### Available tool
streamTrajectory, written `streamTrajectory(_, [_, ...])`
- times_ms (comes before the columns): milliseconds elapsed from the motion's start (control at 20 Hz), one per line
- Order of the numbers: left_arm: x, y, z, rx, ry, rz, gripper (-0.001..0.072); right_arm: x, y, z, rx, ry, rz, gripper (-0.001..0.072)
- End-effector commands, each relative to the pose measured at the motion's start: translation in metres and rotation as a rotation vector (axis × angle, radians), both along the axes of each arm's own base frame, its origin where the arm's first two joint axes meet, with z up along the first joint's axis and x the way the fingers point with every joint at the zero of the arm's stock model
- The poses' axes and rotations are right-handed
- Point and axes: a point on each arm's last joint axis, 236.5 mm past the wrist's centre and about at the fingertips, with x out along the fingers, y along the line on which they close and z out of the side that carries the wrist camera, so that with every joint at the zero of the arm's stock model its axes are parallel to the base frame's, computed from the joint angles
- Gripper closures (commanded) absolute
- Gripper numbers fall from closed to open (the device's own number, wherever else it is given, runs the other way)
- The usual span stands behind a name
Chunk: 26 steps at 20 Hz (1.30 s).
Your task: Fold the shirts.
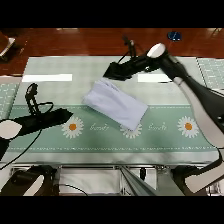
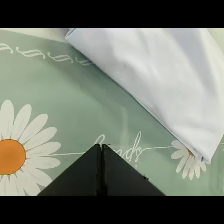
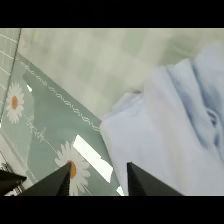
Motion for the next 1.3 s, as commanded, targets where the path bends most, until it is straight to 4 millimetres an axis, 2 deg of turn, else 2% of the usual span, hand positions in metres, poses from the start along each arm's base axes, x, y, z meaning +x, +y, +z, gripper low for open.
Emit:
streamTrajectory(0, [0.002,0.001,-0.004,0.003,0.005,0.005,0.0679,-0.033,-0.124,0.035,-0.287,-0.014,-0.021,0.0304])
streamTrajectory(100, [0.002,0.001,-0.004,0.003,0.004,0.005,0.0679,-0.054,-0.21,0.045,-0.522,-0.068,-0.198,0.0304])
streamTrajectory(150, [0.002,0.001,-0.004,0.003,0.004,0.005,0.0679,-0.067,-0.241,0.045,-0.582,-0.086,-0.308,0.0304])
streamTrajectory(200, [0.002,0.0,-0.004,0.003,0.005,0.005,0.0679,-0.084,-0.264,0.038,-0.596,-0.102,-0.428,0.0304])
streamTrajectory(250, [0.002,-0.001,-0.004,0.003,0.005,0.001,0.0679,-0.101,-0.276,0.024,-0.579,-0.103,-0.535,0.0305])
streamTrajectory(300, [0.001,-0.002,-0.004,0.003,0.005,-0.004,0.0679,-0.121,-0.281,0.0,-0.528,-0.074,-0.654,0.0304])
streamTrajectory(350, [0.0,-0.004,-0.005,0.003,0.007,-0.011,0.0679,-0.137,-0.279,-0.026,-0.458,-0.031,-0.753,0.0305])
streamTrajectory(450, [-0.002,-0.008,-0.007,0.005,0.014,-0.025,0.0679,-0.162,-0.249,-0.078,-0.228,0.107,-0.875,0.0305])
streamTrajectory(600, [-0.004,-0.011,-0.013,0.007,0.035,-0.037,0.0679,-0.179,-0.219,-0.127,-0.082,0.274,-0.885,0.0305])
streamTrajectory(900, [-0.001,-0.012,-0.021,0.014,0.052,-0.033,0.0679,-0.158,-0.172,-0.161,0.007,0.431,-0.712,0.0305])
streamTrajectory(1050, [0.005,-0.01,-0.019,0.014,0.034,-0.019,0.0679,-0.156,-0.131,-0.179,-0.038,0.491,-0.557,0.0305])
streamTrajectory(1150, [0.004,-0.01,-0.019,0.013,0.036,-0.02,0.0679,-0.143,-0.114,-0.183,-0.049,0.497,-0.495,0.0311])
streamTrajectory(1250, [0.004,-0.01,-0.02,0.013,0.037,-0.021,0.0679,-0.128,-0.099,-0.177,-0.044,0.477,-0.428,0.0324])
